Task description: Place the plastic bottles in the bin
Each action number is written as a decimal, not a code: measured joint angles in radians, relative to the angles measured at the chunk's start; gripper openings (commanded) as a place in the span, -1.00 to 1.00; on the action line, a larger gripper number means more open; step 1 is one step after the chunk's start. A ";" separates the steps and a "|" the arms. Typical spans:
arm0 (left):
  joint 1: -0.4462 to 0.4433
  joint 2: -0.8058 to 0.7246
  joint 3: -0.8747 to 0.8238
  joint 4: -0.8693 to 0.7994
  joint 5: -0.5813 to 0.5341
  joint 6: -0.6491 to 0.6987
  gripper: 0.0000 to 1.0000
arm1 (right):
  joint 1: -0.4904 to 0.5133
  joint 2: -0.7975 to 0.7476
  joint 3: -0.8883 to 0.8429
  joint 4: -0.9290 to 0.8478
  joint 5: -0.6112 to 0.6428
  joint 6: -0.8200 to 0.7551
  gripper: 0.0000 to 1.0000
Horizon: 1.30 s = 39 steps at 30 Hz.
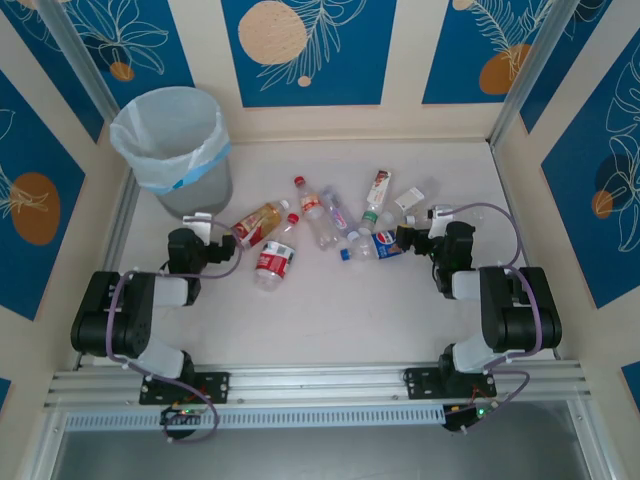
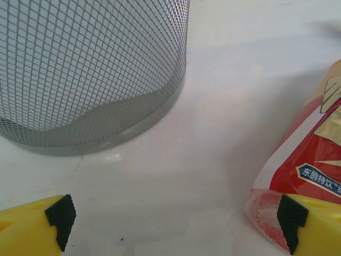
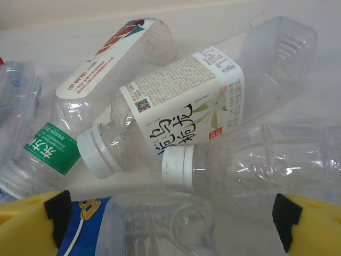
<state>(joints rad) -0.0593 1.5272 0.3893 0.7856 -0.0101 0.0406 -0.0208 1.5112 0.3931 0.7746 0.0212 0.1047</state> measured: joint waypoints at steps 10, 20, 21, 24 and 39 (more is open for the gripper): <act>0.000 0.000 0.000 0.000 0.000 0.000 0.98 | 0.000 0.000 0.000 0.000 0.000 0.000 0.99; 0.000 0.000 0.000 0.000 0.000 0.000 0.98 | 0.004 0.000 0.000 0.000 0.001 0.000 0.99; 0.000 0.000 0.000 0.000 0.000 0.000 0.98 | 0.005 0.000 0.000 0.000 0.001 0.000 0.99; 0.000 0.000 0.000 0.000 0.000 0.000 0.98 | 0.006 0.000 0.000 0.000 0.001 0.000 0.99; -0.008 -0.404 -0.012 -0.201 -0.057 -0.035 0.98 | 0.013 -0.373 -0.027 -0.131 0.029 0.047 0.99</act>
<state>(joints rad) -0.0669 1.1229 0.3771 0.5842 -0.0673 0.0059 -0.0074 1.1378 0.3664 0.6434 0.0498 0.1520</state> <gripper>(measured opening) 0.989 0.994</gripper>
